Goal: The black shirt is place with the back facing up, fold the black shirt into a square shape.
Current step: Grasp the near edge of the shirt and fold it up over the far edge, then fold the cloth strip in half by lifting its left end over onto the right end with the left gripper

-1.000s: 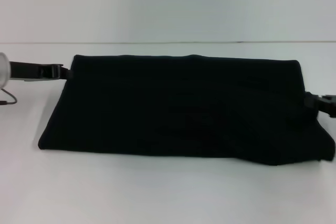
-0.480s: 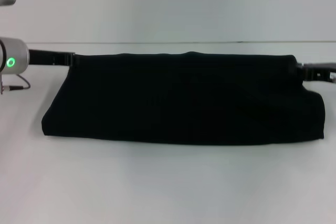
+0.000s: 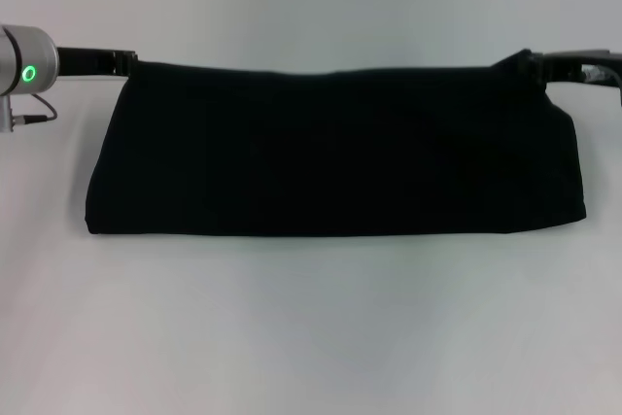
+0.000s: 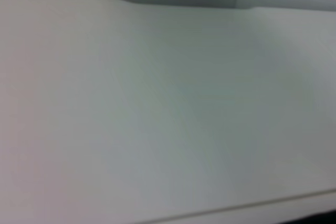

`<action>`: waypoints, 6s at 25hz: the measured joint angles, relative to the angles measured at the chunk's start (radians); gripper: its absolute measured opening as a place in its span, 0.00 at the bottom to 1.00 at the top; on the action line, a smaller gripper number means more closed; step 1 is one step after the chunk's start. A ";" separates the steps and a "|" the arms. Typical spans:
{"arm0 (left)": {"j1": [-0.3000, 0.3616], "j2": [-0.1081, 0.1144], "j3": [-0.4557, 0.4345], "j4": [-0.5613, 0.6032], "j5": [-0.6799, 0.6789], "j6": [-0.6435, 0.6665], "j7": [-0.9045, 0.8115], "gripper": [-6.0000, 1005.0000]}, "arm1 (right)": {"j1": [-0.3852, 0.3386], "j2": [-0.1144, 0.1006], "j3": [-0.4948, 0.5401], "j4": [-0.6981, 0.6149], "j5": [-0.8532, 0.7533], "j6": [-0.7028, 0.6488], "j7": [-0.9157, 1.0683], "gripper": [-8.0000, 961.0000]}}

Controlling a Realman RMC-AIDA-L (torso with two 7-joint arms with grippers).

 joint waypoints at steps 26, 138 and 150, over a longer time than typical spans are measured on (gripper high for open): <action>-0.007 -0.031 0.001 -0.091 -0.128 -0.223 0.102 0.04 | 0.046 0.061 -0.053 0.015 0.031 0.190 0.027 0.05; 0.289 -0.056 0.179 0.183 -0.077 0.279 -0.155 0.01 | -0.266 0.001 -0.258 -0.140 0.073 -0.258 0.269 0.63; 0.289 -0.060 0.175 0.179 -0.080 0.270 -0.153 0.04 | -0.280 -0.014 -0.260 -0.144 0.073 -0.279 0.268 0.20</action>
